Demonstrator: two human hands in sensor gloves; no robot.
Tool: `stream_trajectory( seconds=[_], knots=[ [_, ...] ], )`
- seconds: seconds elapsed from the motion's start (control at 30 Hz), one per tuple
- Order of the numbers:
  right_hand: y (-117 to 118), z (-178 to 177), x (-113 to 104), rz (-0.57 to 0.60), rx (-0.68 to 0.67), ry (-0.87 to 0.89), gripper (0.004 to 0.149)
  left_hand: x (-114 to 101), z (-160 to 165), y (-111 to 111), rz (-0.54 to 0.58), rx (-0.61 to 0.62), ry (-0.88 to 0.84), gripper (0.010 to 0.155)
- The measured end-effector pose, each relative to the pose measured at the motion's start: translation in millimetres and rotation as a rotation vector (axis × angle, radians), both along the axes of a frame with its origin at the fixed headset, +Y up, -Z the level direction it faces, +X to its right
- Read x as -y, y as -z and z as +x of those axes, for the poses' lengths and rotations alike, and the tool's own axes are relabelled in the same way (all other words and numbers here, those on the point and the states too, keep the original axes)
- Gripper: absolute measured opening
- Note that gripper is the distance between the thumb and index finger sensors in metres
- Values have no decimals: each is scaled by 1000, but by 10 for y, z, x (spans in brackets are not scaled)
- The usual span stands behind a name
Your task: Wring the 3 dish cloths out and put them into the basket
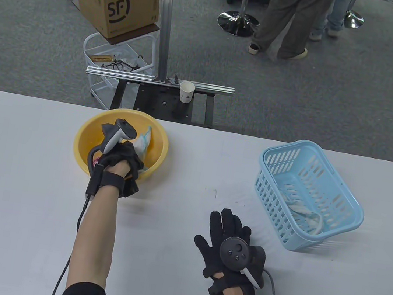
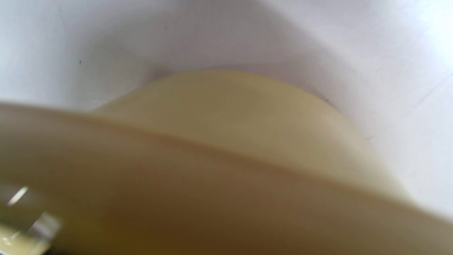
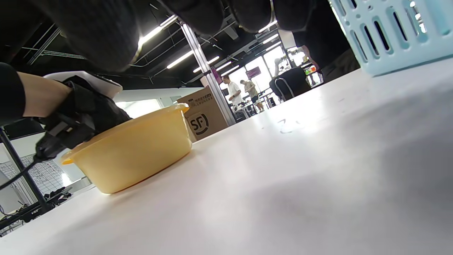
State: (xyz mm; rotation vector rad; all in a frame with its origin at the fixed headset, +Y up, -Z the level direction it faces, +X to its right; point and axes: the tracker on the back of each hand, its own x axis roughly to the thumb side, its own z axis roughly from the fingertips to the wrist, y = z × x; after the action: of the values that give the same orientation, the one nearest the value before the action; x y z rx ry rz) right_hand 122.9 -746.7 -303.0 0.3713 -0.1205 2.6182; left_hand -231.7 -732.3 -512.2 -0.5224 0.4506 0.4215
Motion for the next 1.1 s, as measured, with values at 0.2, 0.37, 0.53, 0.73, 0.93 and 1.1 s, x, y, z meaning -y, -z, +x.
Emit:
stream_trajectory(
  seconds=[0.2, 0.37, 0.53, 0.73, 0.93, 1.1],
  knots=[
    [3, -4, 3, 0, -4, 2, 78, -9, -2, -12, 41, -6, -40, 82],
    [8, 1, 23, -16, -4, 7, 77, -161, -48, -79, 78, 1, -152, 65],
    [2, -11, 22, -16, -10, 14, 76, -407, -142, -202, 212, -18, -253, 49],
    [2, -22, 25, -13, -15, 21, 76, -808, -211, -418, 362, 36, -359, 49],
    [1, -31, 35, -10, -15, 35, 76, -1207, -239, -698, 519, 77, -459, 49],
    [-11, -84, 36, -2, -33, 36, 77, -1485, -204, -934, 631, 125, -502, 49]
  ],
)
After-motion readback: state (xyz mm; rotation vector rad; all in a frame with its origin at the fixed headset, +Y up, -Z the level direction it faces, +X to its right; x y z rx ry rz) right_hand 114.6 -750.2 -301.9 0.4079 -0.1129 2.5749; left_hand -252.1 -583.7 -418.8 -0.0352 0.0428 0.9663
